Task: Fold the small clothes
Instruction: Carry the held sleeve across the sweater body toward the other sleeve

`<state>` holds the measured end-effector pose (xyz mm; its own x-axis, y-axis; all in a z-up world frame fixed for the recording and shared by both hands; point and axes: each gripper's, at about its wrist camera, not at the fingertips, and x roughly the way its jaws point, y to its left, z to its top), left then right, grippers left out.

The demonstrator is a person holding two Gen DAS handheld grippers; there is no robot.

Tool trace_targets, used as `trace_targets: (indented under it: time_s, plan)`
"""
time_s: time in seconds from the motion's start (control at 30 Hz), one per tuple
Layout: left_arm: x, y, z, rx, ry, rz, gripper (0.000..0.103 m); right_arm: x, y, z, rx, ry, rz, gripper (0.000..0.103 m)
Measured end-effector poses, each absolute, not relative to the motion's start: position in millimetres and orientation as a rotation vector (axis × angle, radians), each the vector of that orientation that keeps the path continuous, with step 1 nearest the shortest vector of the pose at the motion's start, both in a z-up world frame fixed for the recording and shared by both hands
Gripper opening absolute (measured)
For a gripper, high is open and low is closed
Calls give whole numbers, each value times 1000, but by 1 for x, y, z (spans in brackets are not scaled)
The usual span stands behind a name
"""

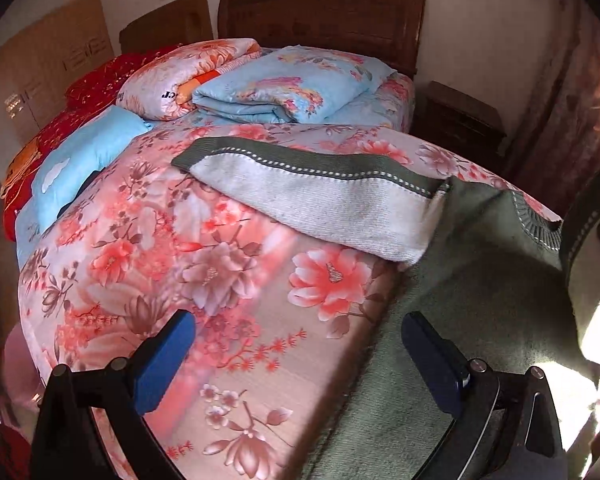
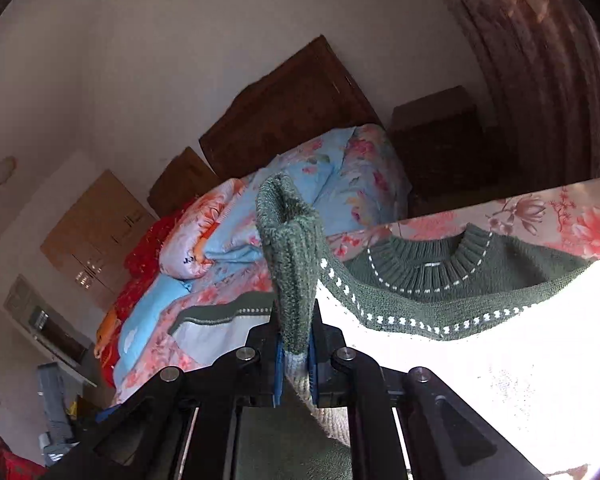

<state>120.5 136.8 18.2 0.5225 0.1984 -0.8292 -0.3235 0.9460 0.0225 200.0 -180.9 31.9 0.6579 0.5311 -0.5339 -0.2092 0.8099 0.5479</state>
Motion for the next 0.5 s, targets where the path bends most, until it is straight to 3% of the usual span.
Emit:
trace_targets:
  time_s: [0.17, 0.23, 0.33, 0.43, 0.5]
  plan:
    - [107, 184, 14, -178, 963, 398, 103, 223, -129, -31, 298, 1017, 337, 17]
    - [105, 199, 9, -183, 964, 431, 103, 213, -119, -20, 195, 1005, 324, 17]
    - [104, 216, 1, -200, 990, 454, 103, 188, -132, 16, 137, 944, 316, 26]
    - [103, 227, -4, -232, 995, 467, 103, 176, -176, 31, 248, 1016, 328, 31]
    - [104, 231, -7, -256, 999, 462, 103, 163, -221, 25, 472, 1078, 320, 33]
